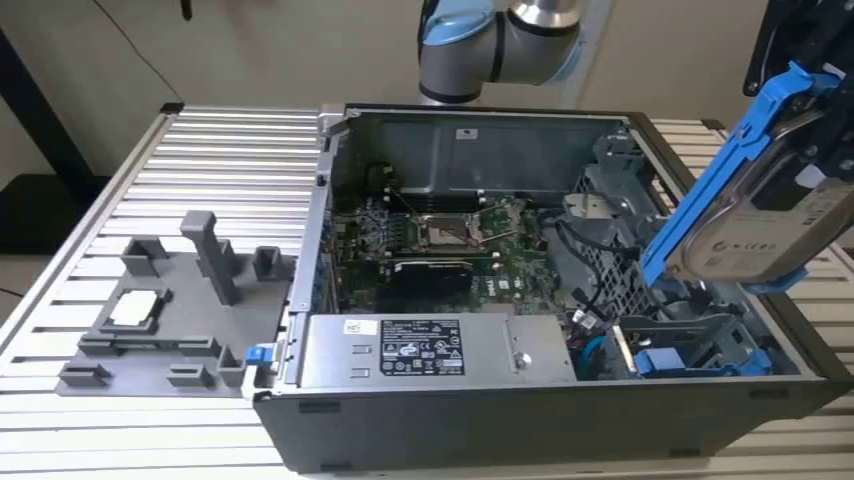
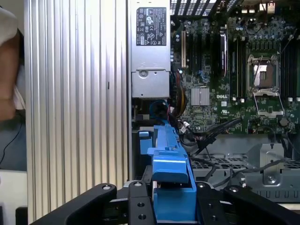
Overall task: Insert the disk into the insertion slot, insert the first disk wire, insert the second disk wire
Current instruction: 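Insert the disk into the insertion slot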
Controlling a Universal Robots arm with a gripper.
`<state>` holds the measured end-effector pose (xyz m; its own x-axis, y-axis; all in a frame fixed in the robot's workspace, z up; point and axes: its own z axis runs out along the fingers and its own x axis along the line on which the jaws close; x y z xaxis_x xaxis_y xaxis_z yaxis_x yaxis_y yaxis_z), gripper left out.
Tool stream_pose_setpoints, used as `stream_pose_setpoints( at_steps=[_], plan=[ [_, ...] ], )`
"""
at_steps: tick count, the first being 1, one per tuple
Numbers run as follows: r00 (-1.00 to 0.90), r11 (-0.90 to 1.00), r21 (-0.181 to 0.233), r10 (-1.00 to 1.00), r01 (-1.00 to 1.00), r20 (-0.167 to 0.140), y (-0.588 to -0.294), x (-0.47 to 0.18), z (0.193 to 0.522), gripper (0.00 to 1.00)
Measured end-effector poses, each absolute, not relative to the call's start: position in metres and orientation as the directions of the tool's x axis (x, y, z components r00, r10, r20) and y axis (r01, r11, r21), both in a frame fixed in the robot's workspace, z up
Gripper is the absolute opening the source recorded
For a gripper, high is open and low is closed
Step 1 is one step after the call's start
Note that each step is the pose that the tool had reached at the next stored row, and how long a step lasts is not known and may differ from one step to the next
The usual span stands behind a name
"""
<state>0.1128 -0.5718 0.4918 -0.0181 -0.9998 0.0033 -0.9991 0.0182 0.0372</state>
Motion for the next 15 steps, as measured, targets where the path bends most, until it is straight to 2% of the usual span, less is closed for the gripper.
stream_pose_setpoints(
  at_steps=[15],
  plan=[
    [-0.018,0.018,0.033,-1.000,-0.999,0.003,-0.572,0.113,0.479,0.33]
  ],
)
